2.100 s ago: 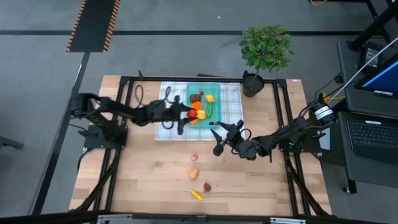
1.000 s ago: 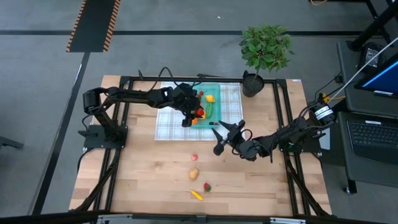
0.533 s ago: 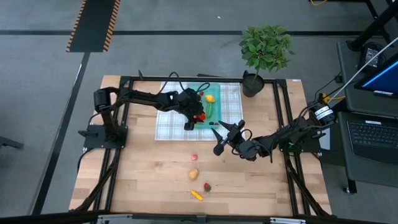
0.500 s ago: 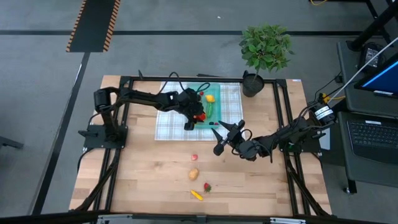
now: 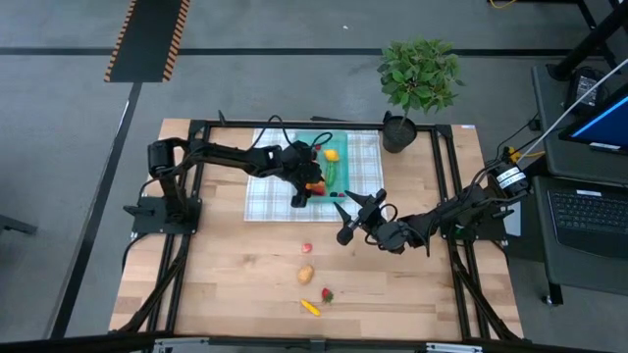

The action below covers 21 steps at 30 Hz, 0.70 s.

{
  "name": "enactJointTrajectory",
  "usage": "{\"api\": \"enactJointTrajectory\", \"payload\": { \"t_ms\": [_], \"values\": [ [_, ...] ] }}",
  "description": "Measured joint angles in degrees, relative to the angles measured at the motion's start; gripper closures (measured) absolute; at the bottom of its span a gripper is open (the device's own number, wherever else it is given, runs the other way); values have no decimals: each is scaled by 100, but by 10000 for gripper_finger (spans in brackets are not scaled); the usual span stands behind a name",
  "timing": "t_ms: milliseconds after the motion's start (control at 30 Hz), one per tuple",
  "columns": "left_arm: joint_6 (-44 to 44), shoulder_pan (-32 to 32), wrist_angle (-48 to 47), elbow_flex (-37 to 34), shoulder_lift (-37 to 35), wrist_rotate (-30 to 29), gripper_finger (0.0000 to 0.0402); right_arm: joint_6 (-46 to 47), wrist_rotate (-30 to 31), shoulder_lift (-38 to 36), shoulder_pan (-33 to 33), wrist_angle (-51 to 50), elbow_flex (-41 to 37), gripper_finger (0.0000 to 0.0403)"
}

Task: Pick and placing Produce into tupperware
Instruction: Put the red strawberry into the green bin

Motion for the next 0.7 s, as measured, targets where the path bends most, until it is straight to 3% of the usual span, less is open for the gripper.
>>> {"api": "enactJointTrajectory", "payload": {
  "t_ms": [200,367,567,700],
  "values": [
    [177,0,2,-2,-15,-376,188,-4,0,0,0,-45,0,180],
    [-49,4,45,-2,-484,-582,183,-312,-6,0,0,-36,0,180],
    [-223,-17,140,-374,-1371,220,182,-753,-9,-218,50,5,0,180],
    [-362,-196,326,-1034,-2148,78,182,-911,-17,-411,118,-137,0,180]
  ]
}}
